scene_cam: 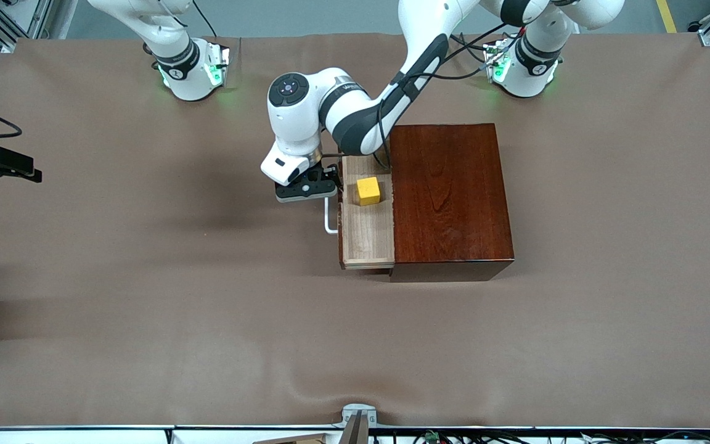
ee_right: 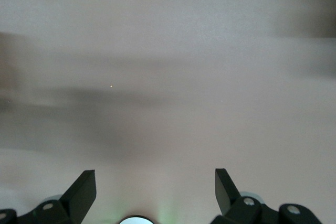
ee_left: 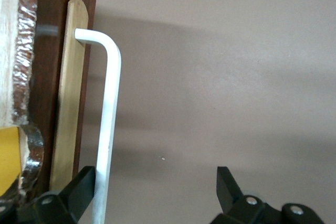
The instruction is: Open drawer, take yellow block, close drawer
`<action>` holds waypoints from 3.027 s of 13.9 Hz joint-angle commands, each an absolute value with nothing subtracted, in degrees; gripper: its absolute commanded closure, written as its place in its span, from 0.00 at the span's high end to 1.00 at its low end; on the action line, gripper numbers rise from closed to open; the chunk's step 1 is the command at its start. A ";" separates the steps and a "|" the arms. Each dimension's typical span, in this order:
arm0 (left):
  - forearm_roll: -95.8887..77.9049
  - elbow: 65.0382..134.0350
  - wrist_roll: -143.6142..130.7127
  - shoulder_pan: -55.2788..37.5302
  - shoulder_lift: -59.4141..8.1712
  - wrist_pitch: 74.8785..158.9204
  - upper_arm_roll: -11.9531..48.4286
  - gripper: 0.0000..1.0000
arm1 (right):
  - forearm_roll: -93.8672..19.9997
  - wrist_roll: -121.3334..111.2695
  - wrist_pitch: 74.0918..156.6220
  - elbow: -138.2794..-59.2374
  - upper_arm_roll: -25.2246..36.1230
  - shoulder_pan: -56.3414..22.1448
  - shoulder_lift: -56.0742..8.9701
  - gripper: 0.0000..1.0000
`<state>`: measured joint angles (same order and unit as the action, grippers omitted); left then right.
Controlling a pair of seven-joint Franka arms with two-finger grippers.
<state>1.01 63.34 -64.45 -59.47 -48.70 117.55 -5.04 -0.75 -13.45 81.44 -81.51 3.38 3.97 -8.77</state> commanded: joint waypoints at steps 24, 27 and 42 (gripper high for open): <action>0.79 65.80 -33.26 -32.19 -15.93 76.20 -6.06 1.00 | -3.08 35.72 76.90 -81.39 2.29 -15.97 -9.66 1.00; 0.79 72.22 -22.11 -24.81 -10.48 76.46 -5.98 1.00 | -3.08 49.80 77.35 -81.39 2.29 -23.01 -12.21 1.00; 0.88 96.60 -8.09 -13.54 6.07 88.42 -6.06 1.00 | -16.44 101.40 102.82 -81.91 2.29 -41.04 -25.92 1.00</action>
<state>0.78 97.09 -8.81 -14.20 5.84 88.09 -6.59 -15.31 97.38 100.79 -82.39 1.58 -39.60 -24.94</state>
